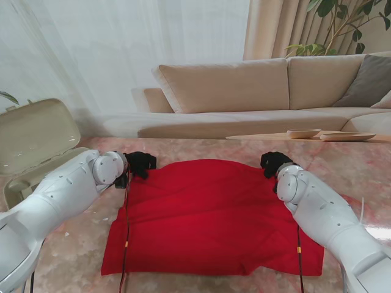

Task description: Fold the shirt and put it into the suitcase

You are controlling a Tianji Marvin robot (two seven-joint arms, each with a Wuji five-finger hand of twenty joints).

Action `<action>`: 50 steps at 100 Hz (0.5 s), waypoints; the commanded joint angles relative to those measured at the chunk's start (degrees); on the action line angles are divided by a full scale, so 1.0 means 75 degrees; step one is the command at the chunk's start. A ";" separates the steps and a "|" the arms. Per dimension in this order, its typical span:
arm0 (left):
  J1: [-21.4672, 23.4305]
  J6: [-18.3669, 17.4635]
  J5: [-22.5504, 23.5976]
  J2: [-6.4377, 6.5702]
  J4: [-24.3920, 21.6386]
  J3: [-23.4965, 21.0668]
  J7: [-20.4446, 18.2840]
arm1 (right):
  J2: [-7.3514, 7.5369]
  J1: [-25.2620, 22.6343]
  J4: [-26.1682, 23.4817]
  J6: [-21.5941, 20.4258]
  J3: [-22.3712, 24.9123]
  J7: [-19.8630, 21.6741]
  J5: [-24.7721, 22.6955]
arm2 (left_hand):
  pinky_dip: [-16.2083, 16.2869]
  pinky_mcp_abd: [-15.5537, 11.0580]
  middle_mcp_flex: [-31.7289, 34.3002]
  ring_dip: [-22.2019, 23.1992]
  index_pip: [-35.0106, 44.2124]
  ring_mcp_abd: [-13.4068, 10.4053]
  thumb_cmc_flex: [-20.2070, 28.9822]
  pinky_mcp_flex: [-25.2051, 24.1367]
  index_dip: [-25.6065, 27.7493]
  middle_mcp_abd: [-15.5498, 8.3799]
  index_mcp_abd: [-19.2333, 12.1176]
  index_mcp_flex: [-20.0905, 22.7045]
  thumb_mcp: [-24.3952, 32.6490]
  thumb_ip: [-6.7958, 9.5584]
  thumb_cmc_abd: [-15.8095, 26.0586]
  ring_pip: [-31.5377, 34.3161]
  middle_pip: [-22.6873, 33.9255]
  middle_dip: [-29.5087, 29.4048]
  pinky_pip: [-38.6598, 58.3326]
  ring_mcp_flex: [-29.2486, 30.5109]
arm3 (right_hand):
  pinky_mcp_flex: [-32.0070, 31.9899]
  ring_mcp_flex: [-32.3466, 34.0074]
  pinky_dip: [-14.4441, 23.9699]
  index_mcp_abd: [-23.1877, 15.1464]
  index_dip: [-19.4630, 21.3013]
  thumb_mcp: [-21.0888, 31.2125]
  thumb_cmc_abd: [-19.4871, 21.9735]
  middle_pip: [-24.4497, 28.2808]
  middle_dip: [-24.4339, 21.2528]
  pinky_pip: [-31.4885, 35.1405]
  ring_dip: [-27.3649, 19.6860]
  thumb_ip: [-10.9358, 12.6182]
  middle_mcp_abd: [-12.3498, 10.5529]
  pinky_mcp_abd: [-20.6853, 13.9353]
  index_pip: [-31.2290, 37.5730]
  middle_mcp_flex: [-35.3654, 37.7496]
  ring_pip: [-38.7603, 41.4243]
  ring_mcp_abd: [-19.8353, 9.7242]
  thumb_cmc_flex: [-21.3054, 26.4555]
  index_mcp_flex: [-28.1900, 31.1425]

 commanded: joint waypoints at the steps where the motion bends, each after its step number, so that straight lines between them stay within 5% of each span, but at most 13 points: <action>1: 0.0051 0.0062 -0.0016 0.0036 -0.0069 -0.0077 0.0066 | -0.0015 -0.0118 -0.0048 -0.0039 0.0082 0.0016 0.0046 | 0.0302 0.0188 0.0368 0.0153 0.0388 -0.0129 -0.0040 0.0191 0.0237 0.0137 -0.0253 0.0239 0.0692 0.0272 -0.0257 0.0476 0.0502 0.0106 0.0621 0.0393 | 0.0425 0.0415 0.0199 -0.0330 0.0248 0.1058 -0.0437 0.0728 0.0219 0.0887 0.0231 0.0595 0.0122 -0.0050 0.0501 0.0313 0.0440 -0.0473 0.0730 0.0290; 32: 0.0308 0.0076 0.0037 0.0139 -0.0521 -0.0721 0.0367 | -0.0008 -0.0434 -0.0741 -0.0182 0.0583 -0.0101 0.0038 | 0.0495 0.0381 0.0506 0.0232 0.0991 -0.0092 -0.0203 0.0549 0.0731 0.0173 -0.0518 0.0624 0.1912 0.0613 -0.0600 0.0812 0.0975 0.0421 0.0750 0.0764 | 0.0700 0.0403 0.0182 -0.0544 0.0648 0.1884 -0.1154 0.0791 0.0656 0.0988 0.0153 0.0599 0.0364 0.0054 0.0611 0.0612 0.0860 -0.0587 0.0773 0.0794; 50: 0.0478 0.0232 0.0232 0.0204 -0.0882 -0.1093 0.0669 | -0.0075 -0.0426 -0.0908 -0.0189 0.0660 -0.0348 0.0056 | 0.0535 0.0398 0.0477 0.0235 0.1008 -0.0054 -0.0174 0.0526 0.0769 0.0216 -0.0598 0.0657 0.1911 0.0567 -0.0604 0.0824 0.0959 0.0429 0.0741 0.0749 | 0.0825 0.0405 0.0190 -0.0568 0.0747 0.1980 -0.1149 0.0799 0.0793 0.1044 0.0173 0.0607 0.0496 0.0002 0.0632 0.0623 0.1049 -0.0703 0.0819 0.0837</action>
